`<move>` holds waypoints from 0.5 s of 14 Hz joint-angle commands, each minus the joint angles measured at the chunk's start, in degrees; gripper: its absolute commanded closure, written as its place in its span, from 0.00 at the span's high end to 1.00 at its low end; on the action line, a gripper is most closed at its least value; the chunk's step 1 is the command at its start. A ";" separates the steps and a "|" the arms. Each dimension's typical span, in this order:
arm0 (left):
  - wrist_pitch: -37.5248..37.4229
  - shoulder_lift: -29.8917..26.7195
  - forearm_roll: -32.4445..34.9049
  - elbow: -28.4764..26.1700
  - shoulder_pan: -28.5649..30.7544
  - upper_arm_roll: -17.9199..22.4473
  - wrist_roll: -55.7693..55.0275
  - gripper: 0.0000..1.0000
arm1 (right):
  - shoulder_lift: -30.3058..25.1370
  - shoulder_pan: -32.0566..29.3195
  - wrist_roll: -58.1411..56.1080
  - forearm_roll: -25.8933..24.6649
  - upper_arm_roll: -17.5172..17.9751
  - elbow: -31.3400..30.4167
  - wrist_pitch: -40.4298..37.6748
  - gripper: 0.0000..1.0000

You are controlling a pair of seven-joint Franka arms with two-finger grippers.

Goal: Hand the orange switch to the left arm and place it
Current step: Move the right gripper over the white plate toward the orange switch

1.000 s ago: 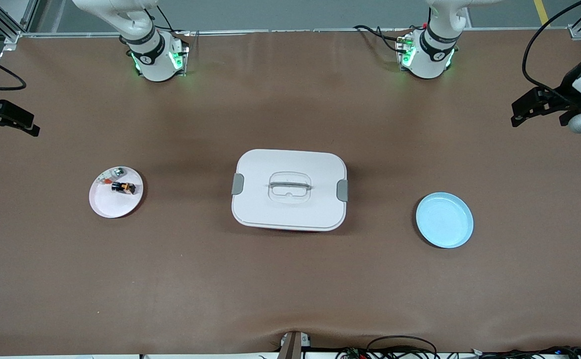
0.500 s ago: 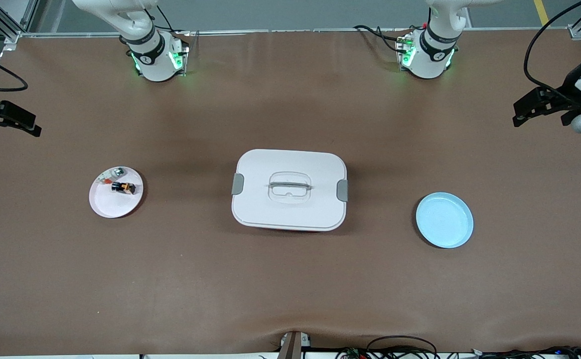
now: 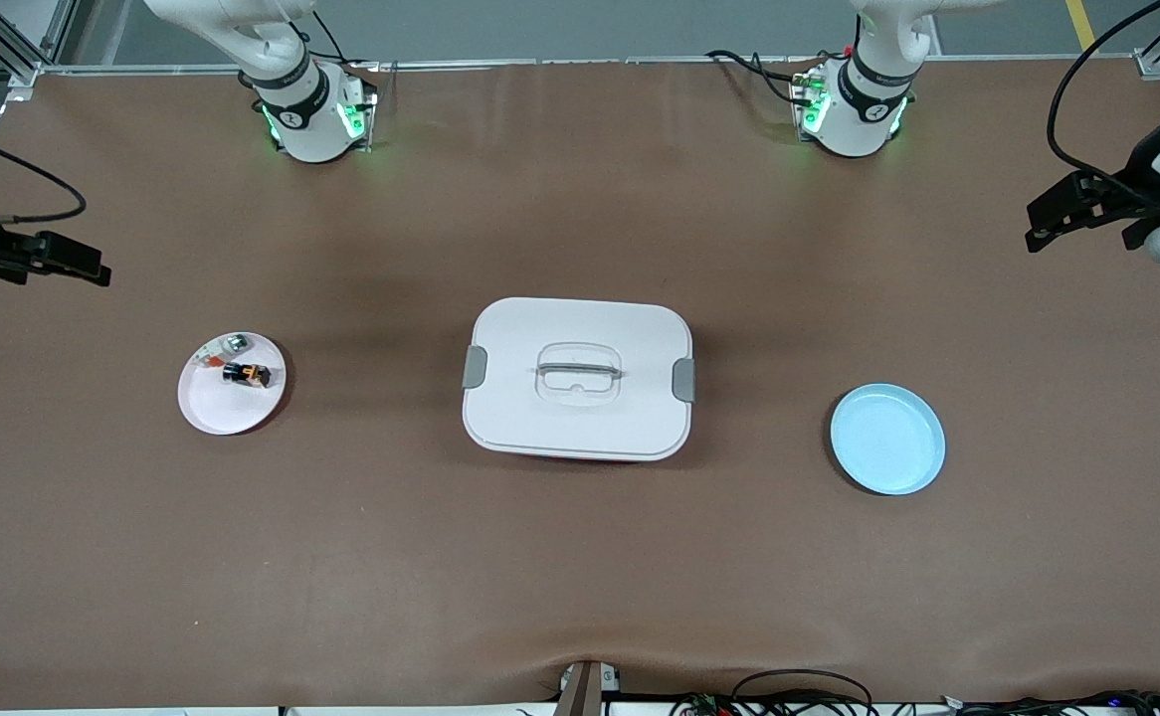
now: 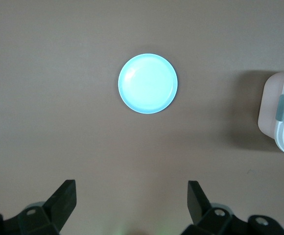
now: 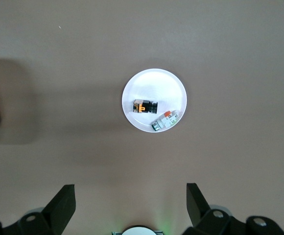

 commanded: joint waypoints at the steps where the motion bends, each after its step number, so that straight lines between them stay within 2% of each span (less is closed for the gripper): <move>1: -0.88 -0.05 1.09 0.50 -0.12 -0.32 -0.74 1.00 | 0.34 -0.35 0.52 -0.09 0.03 -2.75 2.37 1.00; 7: -0.79 0.03 1.09 0.41 -0.04 -0.32 -0.83 1.00 | 0.26 -1.22 0.70 -0.09 -0.06 -14.87 15.55 1.00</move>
